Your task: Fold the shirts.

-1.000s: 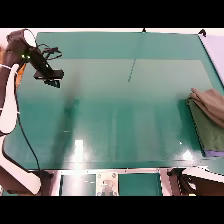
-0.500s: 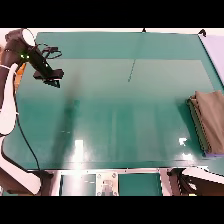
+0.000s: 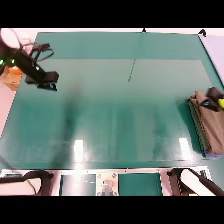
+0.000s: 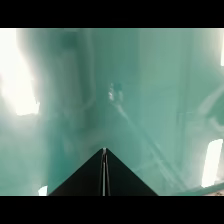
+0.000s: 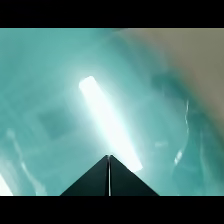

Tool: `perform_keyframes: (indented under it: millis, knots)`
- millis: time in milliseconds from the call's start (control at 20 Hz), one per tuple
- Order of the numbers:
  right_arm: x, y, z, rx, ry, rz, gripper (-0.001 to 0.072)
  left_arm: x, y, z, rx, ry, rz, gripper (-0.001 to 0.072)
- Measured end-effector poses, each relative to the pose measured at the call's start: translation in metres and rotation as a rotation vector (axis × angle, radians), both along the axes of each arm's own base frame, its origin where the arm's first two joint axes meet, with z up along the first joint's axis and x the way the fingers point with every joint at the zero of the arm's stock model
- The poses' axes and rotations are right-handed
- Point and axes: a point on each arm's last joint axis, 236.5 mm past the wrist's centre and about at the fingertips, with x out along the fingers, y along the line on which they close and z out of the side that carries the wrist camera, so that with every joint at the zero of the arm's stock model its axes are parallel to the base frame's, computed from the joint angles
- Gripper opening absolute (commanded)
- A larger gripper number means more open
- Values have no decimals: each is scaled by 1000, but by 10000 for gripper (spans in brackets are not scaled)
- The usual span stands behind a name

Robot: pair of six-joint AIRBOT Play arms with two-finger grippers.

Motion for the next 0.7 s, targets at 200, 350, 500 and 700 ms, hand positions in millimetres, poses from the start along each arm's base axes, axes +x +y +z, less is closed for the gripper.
perform_keyframes:
  millis: [200, 350, 500, 700]
  knots:
    - [-25, 91, -30, 22, -39, 209, 13, -69, -10, -20, -57, 7, 36, 30]
    - [-38, 135, -42, 42, -77, 323, 13, -105, -12, -37, -71, 8, 54, 31]
    - [-50, 159, -47, 61, -79, 395, 14, -121, -11, -47, -71, 8, 62, 31]
    - [-56, 170, -49, 71, -81, 430, 14, -130, -11, -52, -71, 16, 64, 31]
